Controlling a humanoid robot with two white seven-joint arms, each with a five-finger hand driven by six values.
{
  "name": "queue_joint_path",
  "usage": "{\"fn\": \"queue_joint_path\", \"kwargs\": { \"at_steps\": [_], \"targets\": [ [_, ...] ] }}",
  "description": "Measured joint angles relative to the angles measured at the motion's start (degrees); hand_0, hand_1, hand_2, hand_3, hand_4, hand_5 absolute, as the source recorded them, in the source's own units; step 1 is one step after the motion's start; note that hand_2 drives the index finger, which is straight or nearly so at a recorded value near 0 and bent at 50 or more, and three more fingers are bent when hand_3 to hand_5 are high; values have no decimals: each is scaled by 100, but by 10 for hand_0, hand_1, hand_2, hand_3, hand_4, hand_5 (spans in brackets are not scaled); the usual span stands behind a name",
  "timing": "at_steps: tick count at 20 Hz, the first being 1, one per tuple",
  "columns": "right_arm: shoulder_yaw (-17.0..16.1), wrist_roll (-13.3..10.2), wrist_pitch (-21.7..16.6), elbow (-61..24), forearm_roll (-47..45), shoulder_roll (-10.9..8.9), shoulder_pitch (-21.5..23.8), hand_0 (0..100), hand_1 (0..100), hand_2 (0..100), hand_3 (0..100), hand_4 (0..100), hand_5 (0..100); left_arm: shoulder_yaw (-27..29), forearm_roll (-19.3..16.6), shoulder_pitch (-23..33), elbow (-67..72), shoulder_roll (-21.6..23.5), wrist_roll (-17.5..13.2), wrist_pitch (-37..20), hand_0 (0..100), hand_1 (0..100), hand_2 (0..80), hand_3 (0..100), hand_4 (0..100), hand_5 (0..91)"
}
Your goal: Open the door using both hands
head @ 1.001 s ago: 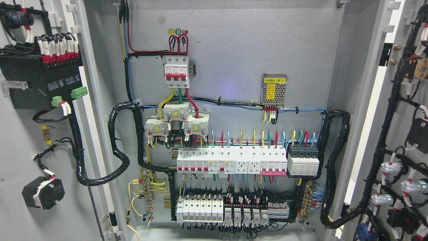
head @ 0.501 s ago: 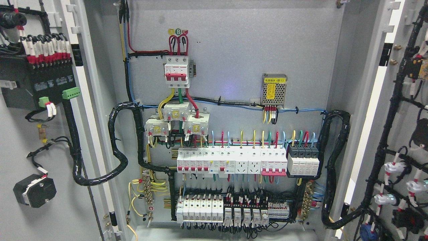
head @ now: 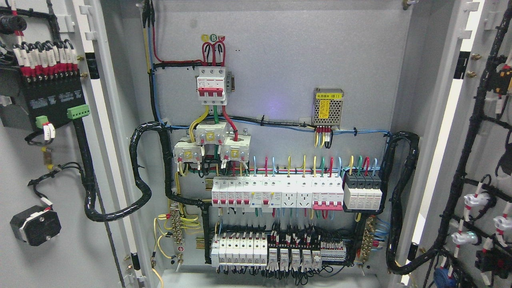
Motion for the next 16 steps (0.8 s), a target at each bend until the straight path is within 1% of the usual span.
{"fn": "queue_joint_path", "kwargs": {
  "at_steps": [6, 16],
  "targets": [
    [-168, 13, -39, 120, -165, -52, 42, 475, 0, 2, 234, 245, 285, 37, 22, -266, 351, 128, -20, 68, 120, 389, 0, 0, 0, 0],
    [-474, -3, -46, 249, -436, -141, 128, 475, 0, 10, 244, 256, 302, 73, 191, -830, 1024, 429, 5, 114, 120, 389, 0, 0, 0, 0]
  ]
}}
